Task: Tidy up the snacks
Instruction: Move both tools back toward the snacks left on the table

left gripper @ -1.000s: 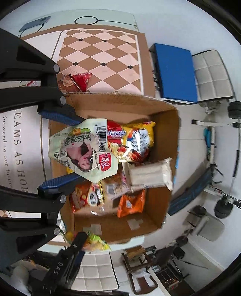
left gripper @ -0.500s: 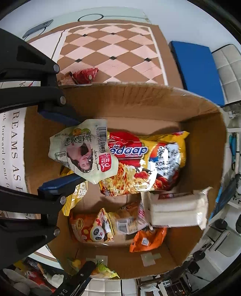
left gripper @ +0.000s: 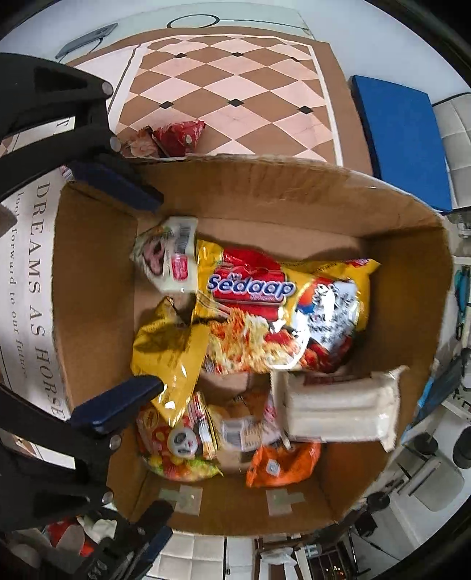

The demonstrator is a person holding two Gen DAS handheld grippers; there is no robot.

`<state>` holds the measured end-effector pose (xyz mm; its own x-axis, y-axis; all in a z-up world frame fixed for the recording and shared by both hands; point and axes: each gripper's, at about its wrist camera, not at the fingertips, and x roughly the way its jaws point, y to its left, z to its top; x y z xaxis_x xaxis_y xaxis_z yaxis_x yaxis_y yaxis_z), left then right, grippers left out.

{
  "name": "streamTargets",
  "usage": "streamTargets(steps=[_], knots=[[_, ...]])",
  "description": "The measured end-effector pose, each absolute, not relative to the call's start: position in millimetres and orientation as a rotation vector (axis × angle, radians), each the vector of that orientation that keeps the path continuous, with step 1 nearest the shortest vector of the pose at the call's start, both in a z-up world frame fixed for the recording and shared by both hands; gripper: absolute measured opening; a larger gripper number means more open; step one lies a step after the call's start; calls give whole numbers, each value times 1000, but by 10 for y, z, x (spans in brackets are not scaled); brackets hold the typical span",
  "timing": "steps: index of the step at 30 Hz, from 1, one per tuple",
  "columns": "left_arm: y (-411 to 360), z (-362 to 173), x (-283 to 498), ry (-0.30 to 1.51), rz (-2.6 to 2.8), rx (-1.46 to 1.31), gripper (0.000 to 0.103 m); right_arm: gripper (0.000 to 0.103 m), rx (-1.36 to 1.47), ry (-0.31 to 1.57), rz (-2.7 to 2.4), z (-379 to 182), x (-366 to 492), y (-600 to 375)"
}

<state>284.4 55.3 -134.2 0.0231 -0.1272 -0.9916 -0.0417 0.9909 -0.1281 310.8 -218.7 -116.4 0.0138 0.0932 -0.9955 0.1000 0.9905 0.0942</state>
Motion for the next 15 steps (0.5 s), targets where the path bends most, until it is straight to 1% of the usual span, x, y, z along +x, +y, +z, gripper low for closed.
streamTargets(steps=[6, 15], knots=[[477, -1049, 2782, 1482, -98, -124, 96, 92, 115, 1511, 12, -971, 3013, -2118], [347, -556, 2407, 1298, -94, -107, 96, 93, 52, 1404, 11, -564, 2698, -2016]])
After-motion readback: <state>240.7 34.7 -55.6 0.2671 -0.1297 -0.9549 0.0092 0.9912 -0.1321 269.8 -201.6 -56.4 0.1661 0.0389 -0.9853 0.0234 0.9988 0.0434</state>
